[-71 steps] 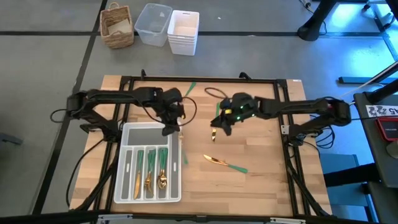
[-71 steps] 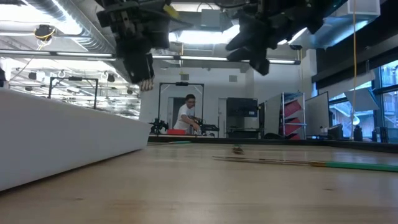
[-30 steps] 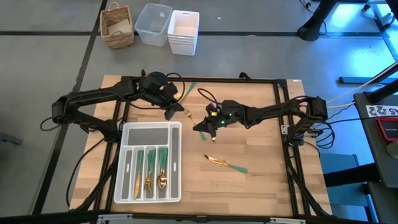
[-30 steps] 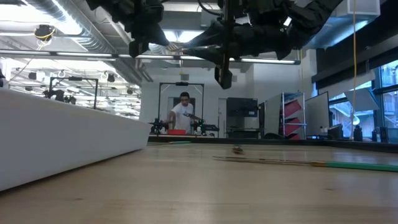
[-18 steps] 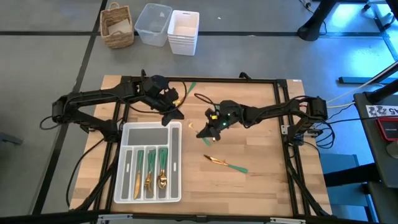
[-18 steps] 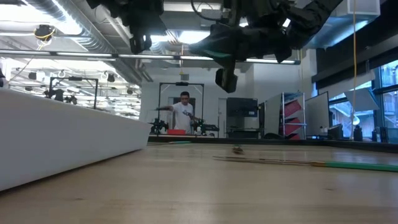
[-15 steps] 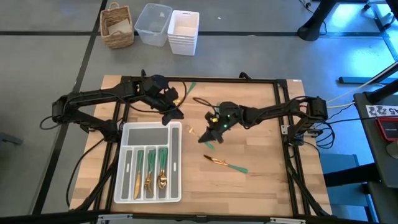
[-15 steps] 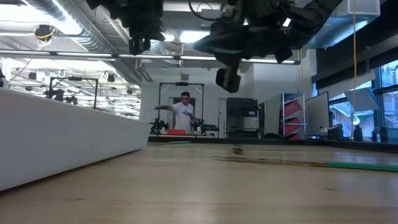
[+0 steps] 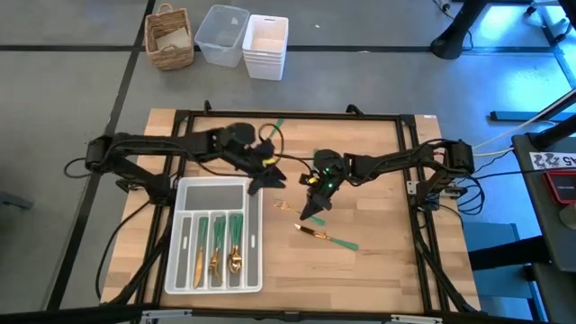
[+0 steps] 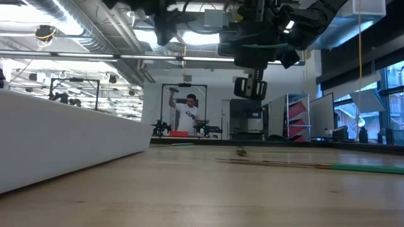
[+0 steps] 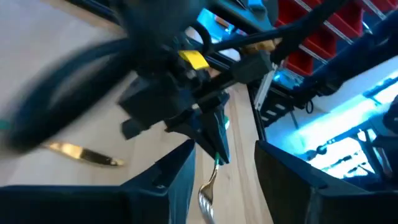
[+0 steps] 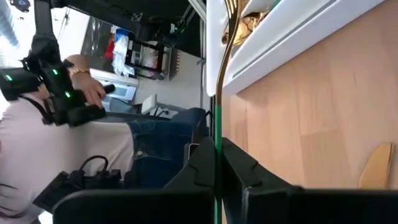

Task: Sort silverware
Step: Put the green fork on the silverware tray

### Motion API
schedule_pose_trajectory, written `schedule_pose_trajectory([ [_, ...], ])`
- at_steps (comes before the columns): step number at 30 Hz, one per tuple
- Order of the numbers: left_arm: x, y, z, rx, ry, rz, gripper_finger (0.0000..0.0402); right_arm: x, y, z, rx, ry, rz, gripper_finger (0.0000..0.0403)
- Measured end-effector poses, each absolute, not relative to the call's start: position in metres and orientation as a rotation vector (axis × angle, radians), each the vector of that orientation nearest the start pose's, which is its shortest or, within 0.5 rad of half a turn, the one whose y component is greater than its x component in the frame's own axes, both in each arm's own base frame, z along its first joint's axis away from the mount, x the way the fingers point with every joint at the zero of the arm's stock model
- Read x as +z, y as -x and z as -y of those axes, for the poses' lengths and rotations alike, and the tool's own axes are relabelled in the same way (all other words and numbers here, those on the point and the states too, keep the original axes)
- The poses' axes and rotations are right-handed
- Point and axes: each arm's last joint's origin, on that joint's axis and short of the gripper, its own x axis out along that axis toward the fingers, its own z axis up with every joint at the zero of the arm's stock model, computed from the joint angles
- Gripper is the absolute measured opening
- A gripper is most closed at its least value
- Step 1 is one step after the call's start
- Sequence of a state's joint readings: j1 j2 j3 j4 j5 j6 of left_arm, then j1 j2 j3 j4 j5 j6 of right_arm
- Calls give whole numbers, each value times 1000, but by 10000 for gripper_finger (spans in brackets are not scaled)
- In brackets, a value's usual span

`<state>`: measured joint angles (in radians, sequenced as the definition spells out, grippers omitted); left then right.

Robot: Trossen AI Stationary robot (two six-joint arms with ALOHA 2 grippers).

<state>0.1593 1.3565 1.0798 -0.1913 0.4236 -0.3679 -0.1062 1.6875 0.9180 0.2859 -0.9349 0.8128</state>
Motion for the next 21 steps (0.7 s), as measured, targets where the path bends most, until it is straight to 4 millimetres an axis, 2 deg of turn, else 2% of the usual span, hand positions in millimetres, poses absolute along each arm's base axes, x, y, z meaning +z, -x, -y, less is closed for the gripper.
schedule_pose_trajectory([
  [9, 279, -338, -17, -248, 496, -481, 150, 199, -342, 12, 628, -1138, -838, 1],
  [13, 267, -345, -8, -292, 522, -529, 150, 199, -341, 12, 631, -1201, -878, 1],
  [17, 264, -346, -4, -315, 560, -552, 150, 197, -340, 11, 590, -1275, -933, 1],
  [21, 263, -346, -2, -340, 495, -544, 150, 196, -340, 14, 548, -1329, -951, 1],
])
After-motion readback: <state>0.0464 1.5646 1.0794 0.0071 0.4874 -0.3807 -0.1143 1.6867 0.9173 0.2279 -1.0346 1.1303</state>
